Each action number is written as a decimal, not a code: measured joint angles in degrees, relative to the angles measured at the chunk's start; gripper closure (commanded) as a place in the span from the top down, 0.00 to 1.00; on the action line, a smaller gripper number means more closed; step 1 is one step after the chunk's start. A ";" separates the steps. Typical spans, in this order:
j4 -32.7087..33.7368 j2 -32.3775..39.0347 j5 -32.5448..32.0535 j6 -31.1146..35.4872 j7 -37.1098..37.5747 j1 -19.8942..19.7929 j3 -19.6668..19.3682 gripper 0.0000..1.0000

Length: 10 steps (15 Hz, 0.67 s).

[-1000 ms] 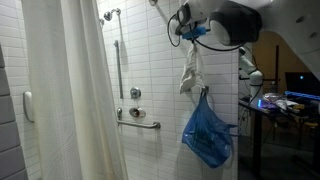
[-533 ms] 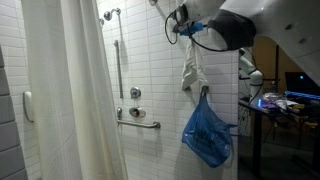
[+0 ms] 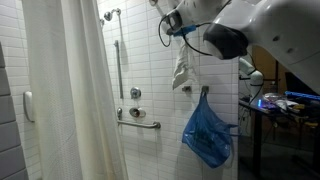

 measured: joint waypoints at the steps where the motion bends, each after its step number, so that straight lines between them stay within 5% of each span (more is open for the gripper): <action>1: 1.27 0.38 0.00 -0.97 0.06 -0.88 0.53 0.01; 10: 12.41 2.05 0.09 -10.05 1.45 -10.20 4.80 0.01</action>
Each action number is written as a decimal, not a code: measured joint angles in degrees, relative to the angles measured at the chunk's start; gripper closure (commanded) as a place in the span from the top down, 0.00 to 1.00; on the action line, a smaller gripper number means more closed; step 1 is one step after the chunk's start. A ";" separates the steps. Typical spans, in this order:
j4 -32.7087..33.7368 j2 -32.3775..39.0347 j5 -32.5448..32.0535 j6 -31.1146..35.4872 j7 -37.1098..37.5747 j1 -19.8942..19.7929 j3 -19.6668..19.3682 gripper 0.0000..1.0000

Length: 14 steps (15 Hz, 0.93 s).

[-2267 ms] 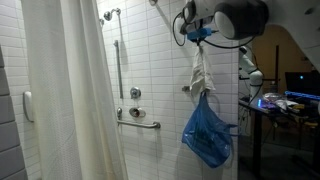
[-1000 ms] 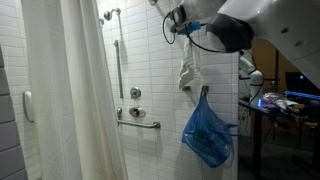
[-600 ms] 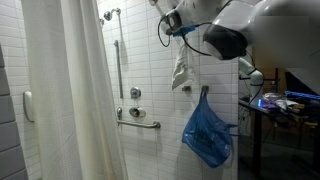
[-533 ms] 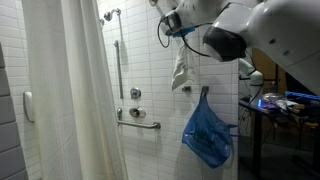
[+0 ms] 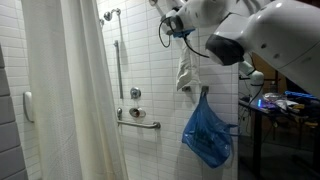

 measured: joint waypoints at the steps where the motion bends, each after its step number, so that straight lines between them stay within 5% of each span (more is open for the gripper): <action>1: 0.90 0.20 0.04 -0.74 0.25 -0.93 0.43 0.01; 14: 5.31 2.23 0.30 -3.62 1.91 -7.72 6.77 0.01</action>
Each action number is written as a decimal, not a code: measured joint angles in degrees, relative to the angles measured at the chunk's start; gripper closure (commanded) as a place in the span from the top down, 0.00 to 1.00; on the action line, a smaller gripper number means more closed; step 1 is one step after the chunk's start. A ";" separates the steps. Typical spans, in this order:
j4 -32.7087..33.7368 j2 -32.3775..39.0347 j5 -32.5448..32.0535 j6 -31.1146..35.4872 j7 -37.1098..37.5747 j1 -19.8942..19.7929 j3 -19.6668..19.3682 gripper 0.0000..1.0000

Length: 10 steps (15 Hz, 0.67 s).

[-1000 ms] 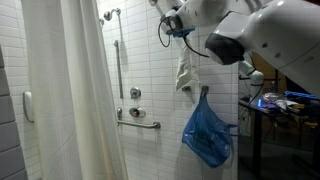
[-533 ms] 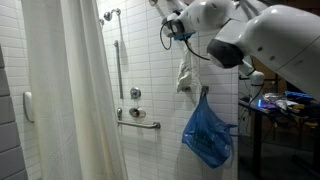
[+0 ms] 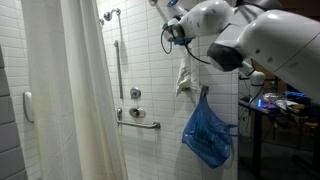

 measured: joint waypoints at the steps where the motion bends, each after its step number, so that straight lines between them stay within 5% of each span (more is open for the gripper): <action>1: 0.10 0.19 0.00 -0.36 0.02 -0.35 0.33 0.01; 10: 1.67 3.17 -0.59 -0.96 -0.09 -1.33 0.98 0.01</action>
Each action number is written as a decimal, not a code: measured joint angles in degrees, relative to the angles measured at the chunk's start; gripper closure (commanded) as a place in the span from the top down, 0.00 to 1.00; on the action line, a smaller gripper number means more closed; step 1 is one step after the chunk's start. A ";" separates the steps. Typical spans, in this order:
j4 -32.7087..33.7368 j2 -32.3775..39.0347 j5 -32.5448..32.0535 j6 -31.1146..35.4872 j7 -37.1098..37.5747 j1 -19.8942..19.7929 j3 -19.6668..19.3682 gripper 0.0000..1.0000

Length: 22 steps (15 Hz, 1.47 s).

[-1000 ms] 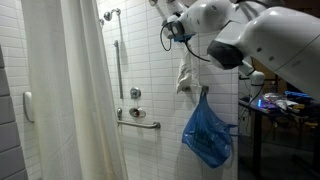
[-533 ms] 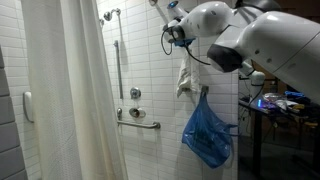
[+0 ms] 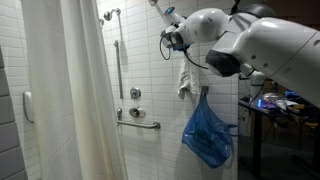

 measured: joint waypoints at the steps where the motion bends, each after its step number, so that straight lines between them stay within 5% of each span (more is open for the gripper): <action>1: 0.32 0.49 -0.13 0.19 -0.04 0.08 -0.01 0.01; 22: 1.26 5.98 -4.36 1.97 -0.26 -0.21 -0.35 0.01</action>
